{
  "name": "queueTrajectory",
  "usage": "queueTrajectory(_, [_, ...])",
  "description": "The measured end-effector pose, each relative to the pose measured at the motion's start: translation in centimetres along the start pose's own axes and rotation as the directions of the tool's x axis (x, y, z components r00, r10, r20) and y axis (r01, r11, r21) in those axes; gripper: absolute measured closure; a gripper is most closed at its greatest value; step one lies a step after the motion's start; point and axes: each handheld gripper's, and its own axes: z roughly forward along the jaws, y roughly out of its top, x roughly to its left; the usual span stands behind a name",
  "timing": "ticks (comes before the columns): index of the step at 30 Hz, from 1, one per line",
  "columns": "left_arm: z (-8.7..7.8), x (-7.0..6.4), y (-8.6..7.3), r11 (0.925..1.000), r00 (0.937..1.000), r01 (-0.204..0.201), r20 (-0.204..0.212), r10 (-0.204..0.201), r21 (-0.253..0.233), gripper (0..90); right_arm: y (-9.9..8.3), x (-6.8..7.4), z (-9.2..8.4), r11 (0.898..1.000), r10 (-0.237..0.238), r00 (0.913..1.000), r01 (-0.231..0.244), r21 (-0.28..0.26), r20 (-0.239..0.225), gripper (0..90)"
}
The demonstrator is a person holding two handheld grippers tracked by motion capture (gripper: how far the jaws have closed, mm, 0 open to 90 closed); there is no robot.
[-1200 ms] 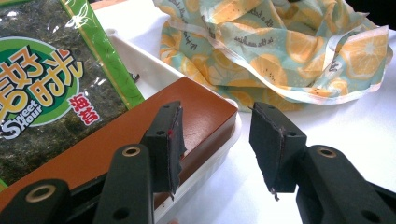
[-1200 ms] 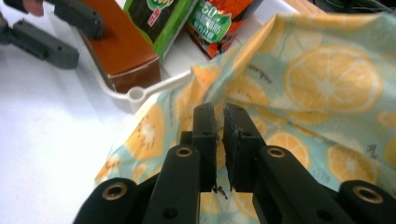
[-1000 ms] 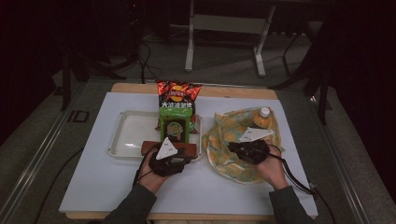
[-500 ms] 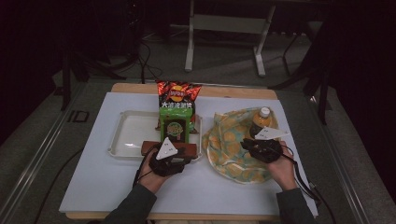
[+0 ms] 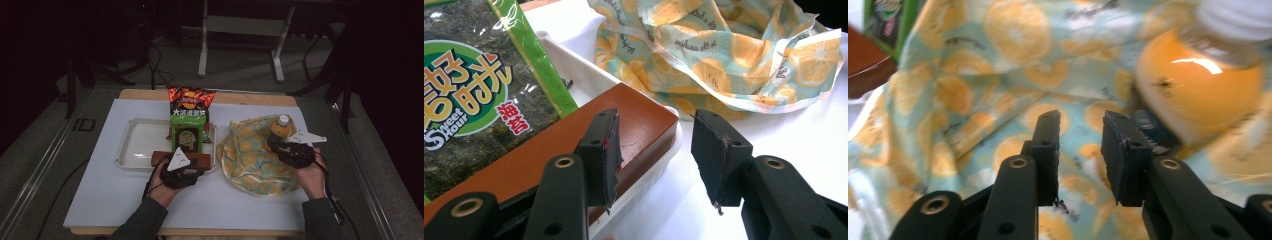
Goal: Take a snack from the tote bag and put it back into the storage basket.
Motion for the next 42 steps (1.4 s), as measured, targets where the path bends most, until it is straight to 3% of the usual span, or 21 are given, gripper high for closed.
queueTrajectory(15, [0.0,0.0,0.0,1.0,1.0,0.0,0.001,0.0,-0.001,53.2,1.6,-2.6,-0.5,0.993,0.089,0.9877,-0.078,-0.088,0.128,52.9])
queueTrajectory(23, [0.1,0.0,0.0,1.0,1.0,-0.002,0.003,0.002,0.0,53.2,2.2,-3.3,0.4,0.99,0.107,0.9843,-0.092,-0.111,0.14,49.0])
queueTrajectory(28, [0.1,0.0,0.0,1.0,1.0,-0.005,0.003,0.005,0.0,53.1,2.7,-3.9,0.9,0.985,0.122,0.9854,-0.106,-0.133,0.119,46.8])
queueTrajectory(37, [0.1,-0.1,0.0,1.0,1.0,-0.003,0.004,0.003,-0.001,53.1,3.2,-4.5,1.3,0.976,0.149,0.9853,-0.133,-0.173,0.084,58.6])
queueTrajectory(42, [0.1,0.0,0.0,1.0,1.0,-0.004,0.006,0.004,-0.001,53.1,3.4,-4.1,1.1,0.982,0.109,0.9902,-0.094,-0.163,0.087,59.1])
